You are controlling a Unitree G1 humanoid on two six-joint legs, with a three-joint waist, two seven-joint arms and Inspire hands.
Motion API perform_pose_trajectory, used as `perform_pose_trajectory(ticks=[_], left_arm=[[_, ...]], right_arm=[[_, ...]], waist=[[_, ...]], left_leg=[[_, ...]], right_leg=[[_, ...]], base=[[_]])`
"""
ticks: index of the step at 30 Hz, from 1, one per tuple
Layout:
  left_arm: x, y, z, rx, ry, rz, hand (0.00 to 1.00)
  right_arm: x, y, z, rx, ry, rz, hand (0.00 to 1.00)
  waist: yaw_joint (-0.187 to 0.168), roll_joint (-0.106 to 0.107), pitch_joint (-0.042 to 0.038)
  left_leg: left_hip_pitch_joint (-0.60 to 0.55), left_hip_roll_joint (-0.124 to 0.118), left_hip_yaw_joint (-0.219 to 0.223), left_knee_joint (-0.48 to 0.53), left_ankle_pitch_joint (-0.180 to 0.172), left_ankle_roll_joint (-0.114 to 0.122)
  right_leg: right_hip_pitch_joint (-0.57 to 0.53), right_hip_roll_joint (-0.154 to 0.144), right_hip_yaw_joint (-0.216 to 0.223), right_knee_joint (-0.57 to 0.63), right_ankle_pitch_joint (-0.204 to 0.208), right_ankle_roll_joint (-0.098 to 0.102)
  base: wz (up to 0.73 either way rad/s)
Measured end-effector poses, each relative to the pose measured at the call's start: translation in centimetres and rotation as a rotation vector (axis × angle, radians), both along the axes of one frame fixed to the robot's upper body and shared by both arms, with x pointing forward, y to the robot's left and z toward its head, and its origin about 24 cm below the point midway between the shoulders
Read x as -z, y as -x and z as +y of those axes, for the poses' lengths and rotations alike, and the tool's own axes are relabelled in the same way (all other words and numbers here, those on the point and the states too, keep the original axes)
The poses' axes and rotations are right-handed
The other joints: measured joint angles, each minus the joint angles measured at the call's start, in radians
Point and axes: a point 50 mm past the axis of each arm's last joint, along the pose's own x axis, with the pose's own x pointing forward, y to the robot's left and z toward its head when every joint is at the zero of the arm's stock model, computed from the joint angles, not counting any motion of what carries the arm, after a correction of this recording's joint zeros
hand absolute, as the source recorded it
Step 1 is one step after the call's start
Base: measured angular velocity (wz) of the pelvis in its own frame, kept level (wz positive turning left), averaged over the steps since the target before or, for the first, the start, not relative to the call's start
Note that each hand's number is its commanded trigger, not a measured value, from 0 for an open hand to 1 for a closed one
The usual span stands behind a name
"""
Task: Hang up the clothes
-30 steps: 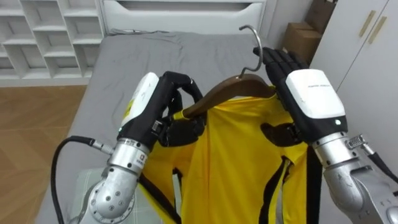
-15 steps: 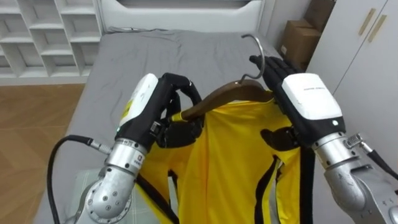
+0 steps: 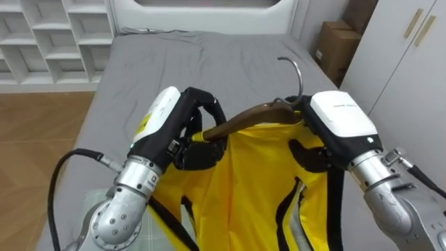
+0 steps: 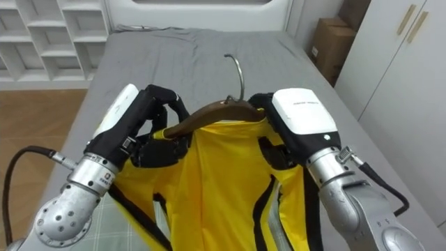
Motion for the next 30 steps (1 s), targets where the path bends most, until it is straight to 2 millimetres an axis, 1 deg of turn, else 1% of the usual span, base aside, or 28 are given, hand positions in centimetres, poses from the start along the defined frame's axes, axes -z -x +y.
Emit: perform_pose_trajectory(ticks=[5, 7, 12, 30], left_arm=[[0.04, 0.00, 0.06, 0.008, -0.013, 0.007, 1.00], [0.07, 0.01, 0.00, 0.012, -0.023, 0.008, 1.00], [0.10, 0.02, -0.09, 0.019, -0.028, 0.012, 1.00], [0.13, 0.03, -0.26, 0.022, -0.023, 0.013, 1.00]], right_arm=[[0.15, -0.05, -0.07, 0.006, 0.011, 0.028, 1.00], [0.20, -0.05, -0.06, 0.004, 0.016, 0.037, 1.00], [0.00, 0.03, 0.22, -0.015, 0.010, 0.039, 1.00], [0.01, 0.04, 0.25, -0.020, -0.004, 0.050, 1.00]], waist=[[-0.002, -0.004, 0.0043], [-0.002, -0.005, 0.0047], [-0.002, -0.004, 0.0046], [-0.002, -0.001, 0.0034]], left_leg=[[-0.002, 0.000, 0.000, 0.000, 0.000, 0.000], [-0.004, 0.000, 0.000, 0.000, 0.000, 0.000], [-0.004, 0.000, 0.000, 0.000, 0.000, 0.000], [-0.004, 0.000, 0.000, 0.001, 0.000, 0.000]], right_leg=[[-0.001, 0.000, 0.000, -0.001, -0.001, 0.001], [-0.002, 0.000, -0.001, -0.002, -0.001, 0.001], [-0.002, 0.000, -0.001, -0.001, -0.001, 0.001], [-0.001, -0.001, -0.004, 0.002, 0.000, 0.001]], base=[[0.00], [0.00], [0.00], [0.00]])
